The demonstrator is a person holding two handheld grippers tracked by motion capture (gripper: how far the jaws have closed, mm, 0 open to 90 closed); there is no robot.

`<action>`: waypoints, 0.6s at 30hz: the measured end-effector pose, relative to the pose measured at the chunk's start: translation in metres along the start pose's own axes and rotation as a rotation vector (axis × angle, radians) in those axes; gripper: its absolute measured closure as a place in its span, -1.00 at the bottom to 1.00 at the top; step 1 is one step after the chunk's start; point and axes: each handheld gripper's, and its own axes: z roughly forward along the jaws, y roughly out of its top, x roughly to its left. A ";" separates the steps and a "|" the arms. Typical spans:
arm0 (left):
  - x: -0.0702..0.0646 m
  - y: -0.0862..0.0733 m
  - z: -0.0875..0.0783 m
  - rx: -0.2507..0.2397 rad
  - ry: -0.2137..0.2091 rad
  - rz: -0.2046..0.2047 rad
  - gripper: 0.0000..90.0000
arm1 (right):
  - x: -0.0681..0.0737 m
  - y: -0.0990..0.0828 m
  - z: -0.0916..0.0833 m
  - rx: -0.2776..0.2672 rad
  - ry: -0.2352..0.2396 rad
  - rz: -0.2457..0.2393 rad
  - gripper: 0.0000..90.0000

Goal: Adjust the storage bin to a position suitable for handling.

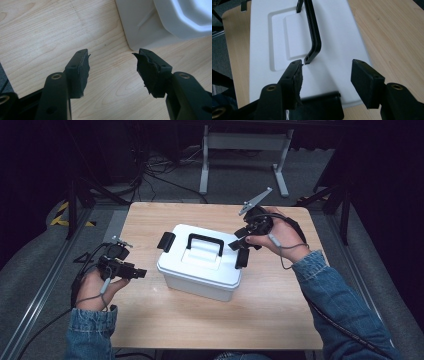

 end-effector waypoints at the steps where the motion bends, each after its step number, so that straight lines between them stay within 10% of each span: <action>1: 0.001 0.000 0.000 -0.004 -0.001 -0.004 -0.03 | 0.000 0.003 0.004 0.004 0.002 -0.004 -0.03; 18: 0.007 0.000 -0.002 -0.022 -0.012 -0.035 -0.04 | 0.009 0.032 0.048 0.081 0.032 -0.089 0.57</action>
